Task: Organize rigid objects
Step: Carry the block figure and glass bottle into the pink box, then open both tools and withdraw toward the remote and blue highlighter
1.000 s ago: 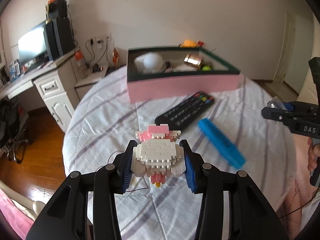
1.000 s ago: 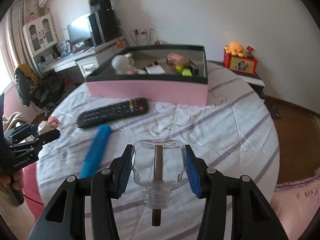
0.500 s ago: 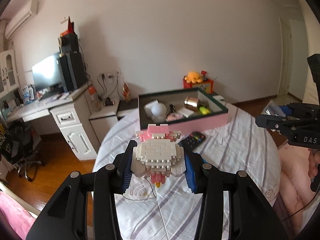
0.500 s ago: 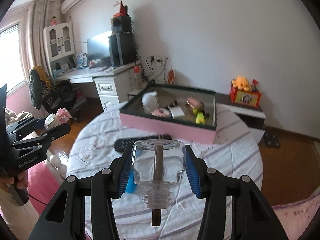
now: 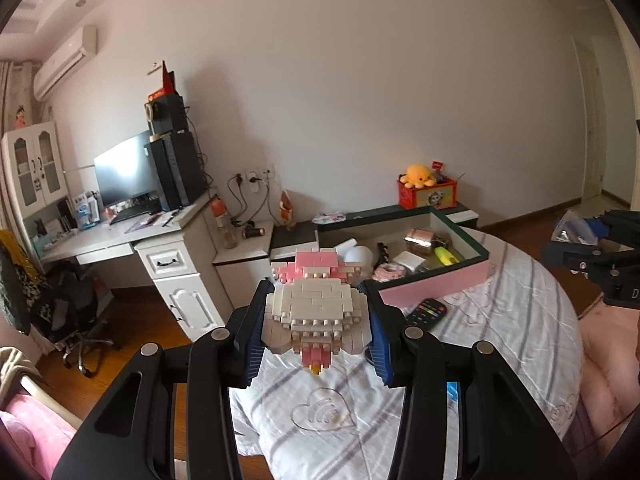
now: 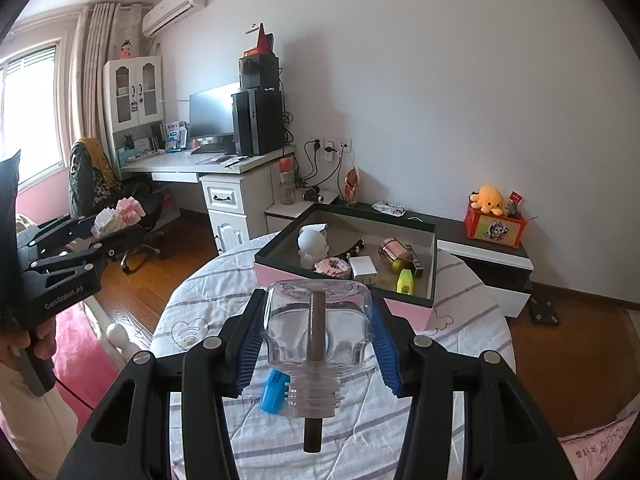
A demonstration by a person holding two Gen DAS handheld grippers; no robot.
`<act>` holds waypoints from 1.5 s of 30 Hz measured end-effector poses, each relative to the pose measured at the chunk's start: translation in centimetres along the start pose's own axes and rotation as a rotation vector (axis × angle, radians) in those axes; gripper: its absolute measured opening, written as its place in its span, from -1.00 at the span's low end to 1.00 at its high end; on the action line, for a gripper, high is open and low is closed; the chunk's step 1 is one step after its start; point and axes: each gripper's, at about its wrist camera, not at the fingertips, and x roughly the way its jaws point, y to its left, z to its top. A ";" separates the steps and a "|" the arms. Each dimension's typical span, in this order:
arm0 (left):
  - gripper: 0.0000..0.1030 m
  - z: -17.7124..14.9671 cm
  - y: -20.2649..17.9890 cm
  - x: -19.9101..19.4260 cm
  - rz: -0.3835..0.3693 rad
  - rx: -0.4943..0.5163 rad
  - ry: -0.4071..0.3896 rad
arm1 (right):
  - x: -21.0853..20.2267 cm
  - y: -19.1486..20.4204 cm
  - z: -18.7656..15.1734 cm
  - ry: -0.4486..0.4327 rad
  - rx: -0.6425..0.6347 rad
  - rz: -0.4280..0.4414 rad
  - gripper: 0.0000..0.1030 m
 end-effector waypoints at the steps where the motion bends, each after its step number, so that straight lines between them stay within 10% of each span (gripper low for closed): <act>1: -0.15 0.1 0.1 0.2 0.004 0.001 0.002 | 0.2 -0.1 0.1 0.001 0.000 0.002 -0.02; 30: -0.15 4.0 -8.7 25.9 -0.177 0.236 0.300 | 20.0 -9.7 2.2 0.237 0.057 -0.038 -0.02; 41: -0.09 2.2 -9.2 27.9 -0.156 0.257 0.346 | 23.1 -9.5 0.1 0.290 0.054 -0.047 -0.01; 45: 0.32 2.5 -8.7 26.4 -0.142 0.245 0.312 | 22.0 -9.4 0.2 0.267 0.068 -0.050 0.02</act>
